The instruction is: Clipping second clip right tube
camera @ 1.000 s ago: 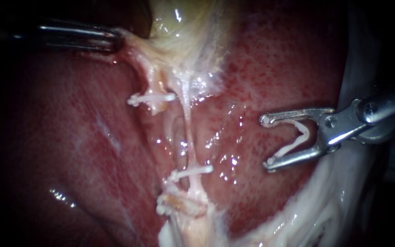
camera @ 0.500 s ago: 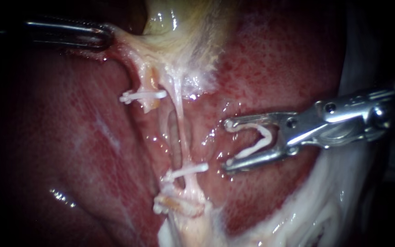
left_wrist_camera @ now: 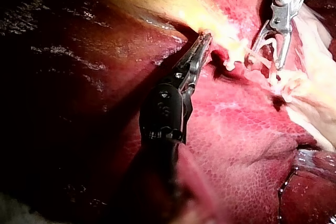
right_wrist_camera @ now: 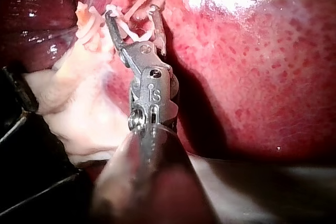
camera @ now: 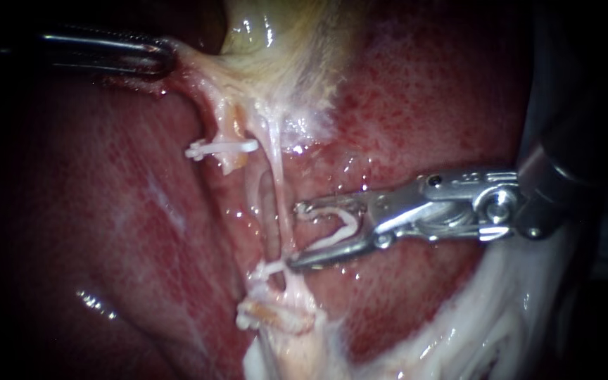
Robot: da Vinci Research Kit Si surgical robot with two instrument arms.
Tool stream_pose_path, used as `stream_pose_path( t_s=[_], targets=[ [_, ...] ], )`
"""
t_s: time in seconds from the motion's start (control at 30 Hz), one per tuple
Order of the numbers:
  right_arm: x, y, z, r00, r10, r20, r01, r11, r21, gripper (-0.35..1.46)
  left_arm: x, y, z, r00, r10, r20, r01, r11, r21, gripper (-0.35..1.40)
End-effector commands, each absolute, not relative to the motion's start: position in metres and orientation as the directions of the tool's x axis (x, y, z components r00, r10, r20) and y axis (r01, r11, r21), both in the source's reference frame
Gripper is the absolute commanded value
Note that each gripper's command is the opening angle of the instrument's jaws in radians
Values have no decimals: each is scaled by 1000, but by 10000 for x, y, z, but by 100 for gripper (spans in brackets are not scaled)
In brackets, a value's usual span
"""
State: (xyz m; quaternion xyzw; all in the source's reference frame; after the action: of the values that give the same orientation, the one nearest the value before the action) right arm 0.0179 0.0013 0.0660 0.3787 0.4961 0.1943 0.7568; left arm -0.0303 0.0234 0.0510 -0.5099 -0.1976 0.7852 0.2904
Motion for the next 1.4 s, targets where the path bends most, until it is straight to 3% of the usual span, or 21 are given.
stream_pose_path(
  t_s=[0.03, 0.2, 0.4, 0.57, 0.8, 1.03, 1.27, 1.4],
  targets=[
    [181, 12, 661, 421, 684, -596, 86, 624, 776, 50, -303, 234, 510, -312, 658, -686, -255, -753, -607, -35],
    [189, 10, 664, 389, 723, -572, 120, 576, 809, 50, -303, 234, 510, -311, 658, -686, -255, -753, -607, -35],
    [193, 7, 655, 321, 787, -527, 207, 484, 850, 50, -304, 234, 510, -311, 658, -686, -255, -753, -607, -35],
    [199, 2, 642, 301, 799, -520, 267, 453, 851, 49, -304, 234, 510, -311, 658, -686, -255, -753, -607, -35],
    [200, 1, 637, 298, 797, -525, 290, 449, 846, 42, -304, 234, 510, -311, 658, -686, -255, -753, -607, -35],
    [192, 7, 634, 298, 799, -522, 293, 444, 847, 17, -304, 234, 510, -311, 658, -686, -255, -753, -607, -35],
    [185, 11, 629, 301, 799, -520, 301, 438, 847, -32, -305, 234, 511, -311, 658, -686, -255, -753, -606, -35],
    [185, 10, 630, 312, 810, -497, 303, 411, 860, -35, -305, 234, 512, -311, 658, -686, -255, -753, -606, -35]
  ],
)
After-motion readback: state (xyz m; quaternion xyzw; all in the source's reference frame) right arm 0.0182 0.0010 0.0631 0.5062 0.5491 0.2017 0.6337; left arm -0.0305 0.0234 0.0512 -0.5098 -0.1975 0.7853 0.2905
